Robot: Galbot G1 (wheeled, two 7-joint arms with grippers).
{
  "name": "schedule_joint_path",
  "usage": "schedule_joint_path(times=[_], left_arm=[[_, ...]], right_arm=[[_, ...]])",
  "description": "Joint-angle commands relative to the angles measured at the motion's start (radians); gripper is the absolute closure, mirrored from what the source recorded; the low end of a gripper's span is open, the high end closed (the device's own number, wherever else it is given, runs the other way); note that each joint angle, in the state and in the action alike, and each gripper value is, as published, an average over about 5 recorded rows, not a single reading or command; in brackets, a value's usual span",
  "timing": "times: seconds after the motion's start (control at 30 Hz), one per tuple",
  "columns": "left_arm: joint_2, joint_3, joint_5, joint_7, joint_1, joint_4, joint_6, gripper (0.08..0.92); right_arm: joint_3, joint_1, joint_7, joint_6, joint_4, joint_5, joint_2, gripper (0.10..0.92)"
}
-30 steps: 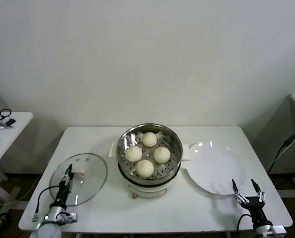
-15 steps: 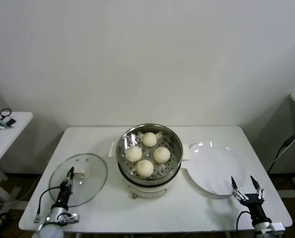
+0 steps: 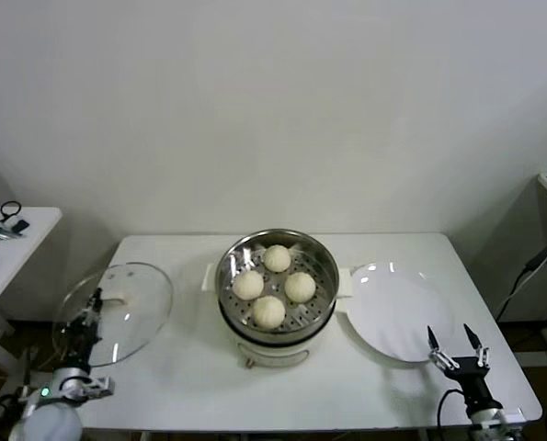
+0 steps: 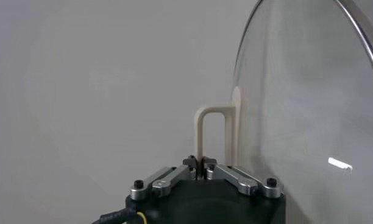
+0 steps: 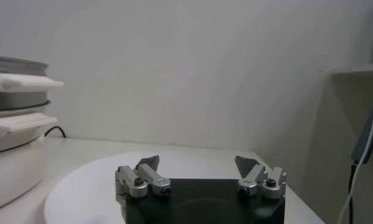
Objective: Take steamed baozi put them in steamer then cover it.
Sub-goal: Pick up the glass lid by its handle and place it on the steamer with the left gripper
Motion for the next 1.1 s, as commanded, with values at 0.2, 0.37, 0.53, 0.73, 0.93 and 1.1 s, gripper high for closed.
schedule_joint_path(times=[0.2, 0.37, 0.53, 0.73, 0.93, 1.1], left_arm=[[0.184, 0.073, -0.203, 0.281, 0.003, -0.464, 0.286, 0.859], [0.167, 0.299, -0.112, 0.344, -0.142, -0.547, 0.467, 0.859], [0.092, 0.514, 0.043, 0.416, -0.265, -0.568, 0.592, 0.859], [-0.053, 0.710, 0.229, 0.498, -0.343, -0.531, 0.663, 0.859], [-0.180, 0.827, 0.351, 0.509, -0.356, -0.461, 0.677, 0.859], [-0.245, 0.866, 0.402, 0.499, -0.361, -0.409, 0.674, 0.859]], right_arm=[[-0.014, 0.015, 0.020, -0.025, -0.004, -0.052, 0.008, 0.203], [-0.024, 0.026, 0.013, -0.010, -0.011, -0.069, 0.020, 0.203], [-0.036, 0.045, 0.009, 0.004, -0.025, -0.090, 0.042, 0.203], [-0.045, 0.075, 0.006, 0.027, -0.051, -0.103, 0.057, 0.203], [-0.049, 0.100, 0.005, 0.048, -0.079, -0.111, 0.064, 0.203], [-0.052, 0.109, 0.006, 0.064, -0.106, -0.111, 0.069, 0.203]])
